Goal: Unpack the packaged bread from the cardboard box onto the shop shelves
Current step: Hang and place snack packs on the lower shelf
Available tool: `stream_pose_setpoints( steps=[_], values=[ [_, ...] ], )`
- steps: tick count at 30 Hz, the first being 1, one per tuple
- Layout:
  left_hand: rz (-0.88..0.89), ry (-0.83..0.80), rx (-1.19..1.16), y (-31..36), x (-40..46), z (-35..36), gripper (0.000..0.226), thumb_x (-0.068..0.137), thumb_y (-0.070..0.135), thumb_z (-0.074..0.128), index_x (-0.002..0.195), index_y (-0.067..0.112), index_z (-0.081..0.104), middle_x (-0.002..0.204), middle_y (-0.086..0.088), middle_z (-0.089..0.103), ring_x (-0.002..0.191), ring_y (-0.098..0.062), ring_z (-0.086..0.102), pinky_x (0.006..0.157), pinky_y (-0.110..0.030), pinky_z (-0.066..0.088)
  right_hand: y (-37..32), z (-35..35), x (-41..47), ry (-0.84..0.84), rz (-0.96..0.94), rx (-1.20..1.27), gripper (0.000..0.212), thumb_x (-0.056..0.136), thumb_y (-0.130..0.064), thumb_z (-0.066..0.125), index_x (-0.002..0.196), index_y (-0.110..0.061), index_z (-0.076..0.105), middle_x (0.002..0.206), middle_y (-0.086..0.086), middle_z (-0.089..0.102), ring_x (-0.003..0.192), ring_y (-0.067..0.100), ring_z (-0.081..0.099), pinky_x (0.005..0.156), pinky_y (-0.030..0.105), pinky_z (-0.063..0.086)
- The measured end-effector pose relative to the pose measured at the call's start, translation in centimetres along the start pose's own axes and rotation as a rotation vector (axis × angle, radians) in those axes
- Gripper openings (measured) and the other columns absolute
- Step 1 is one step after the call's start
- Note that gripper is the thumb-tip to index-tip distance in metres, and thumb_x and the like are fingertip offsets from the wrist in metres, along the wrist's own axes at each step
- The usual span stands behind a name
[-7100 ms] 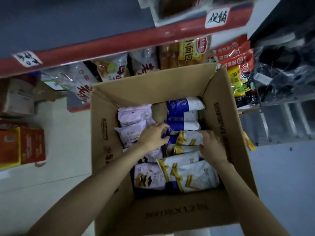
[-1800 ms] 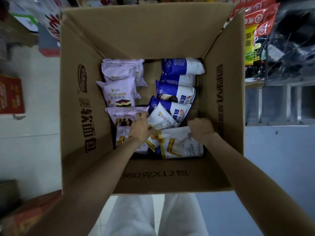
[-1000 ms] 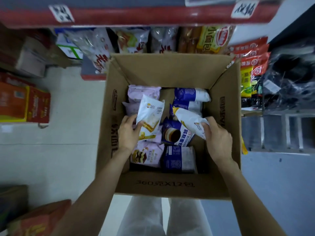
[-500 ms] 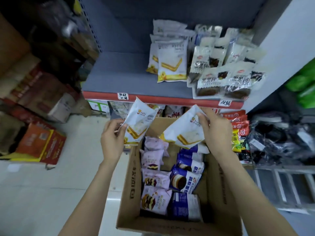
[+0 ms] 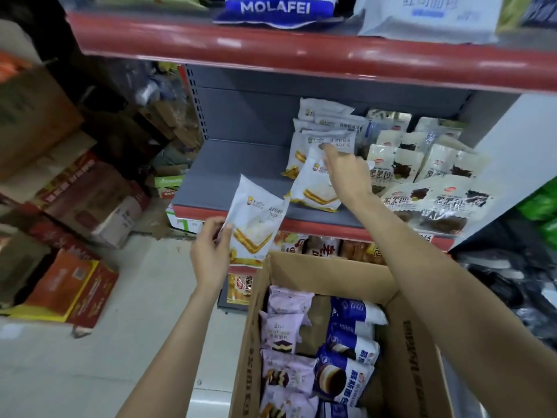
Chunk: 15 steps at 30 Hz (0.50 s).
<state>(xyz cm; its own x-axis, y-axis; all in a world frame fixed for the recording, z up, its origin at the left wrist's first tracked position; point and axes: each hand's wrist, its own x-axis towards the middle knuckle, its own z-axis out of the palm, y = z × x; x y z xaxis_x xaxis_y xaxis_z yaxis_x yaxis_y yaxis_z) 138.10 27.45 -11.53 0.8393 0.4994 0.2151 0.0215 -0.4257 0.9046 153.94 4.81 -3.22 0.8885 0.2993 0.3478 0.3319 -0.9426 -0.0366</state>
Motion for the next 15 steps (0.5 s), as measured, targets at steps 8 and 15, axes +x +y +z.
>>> stream_pose_setpoints(
  steps=[8,15],
  values=[
    [-0.07,-0.057,-0.164,2.6,3.0,4.0,0.006,0.094,0.022,0.056,0.089,0.023,0.057,0.081,0.011,0.063,0.075,-0.002,0.057,0.067,-0.024,0.043,0.6,3.0,-0.9,-0.062,-0.032,0.643,0.047,0.094,0.001,0.044,0.139,-0.009,0.039,0.152,0.012,0.025,0.143,0.024,0.016,0.114,0.027,0.017],
    [-0.165,-0.255,-0.525,5.9,6.8,11.5,0.004,0.096,0.013,0.054,0.099,0.012,0.056,0.09,0.007,0.065,0.079,0.002,0.059,0.068,-0.011,0.043,0.1,3.5,-8.7,-0.127,0.17,0.777,0.07,0.093,-0.028,0.056,0.147,-0.037,0.014,0.157,0.005,0.006,0.145,0.018,0.008,0.103,0.031,0.028]
  ],
)
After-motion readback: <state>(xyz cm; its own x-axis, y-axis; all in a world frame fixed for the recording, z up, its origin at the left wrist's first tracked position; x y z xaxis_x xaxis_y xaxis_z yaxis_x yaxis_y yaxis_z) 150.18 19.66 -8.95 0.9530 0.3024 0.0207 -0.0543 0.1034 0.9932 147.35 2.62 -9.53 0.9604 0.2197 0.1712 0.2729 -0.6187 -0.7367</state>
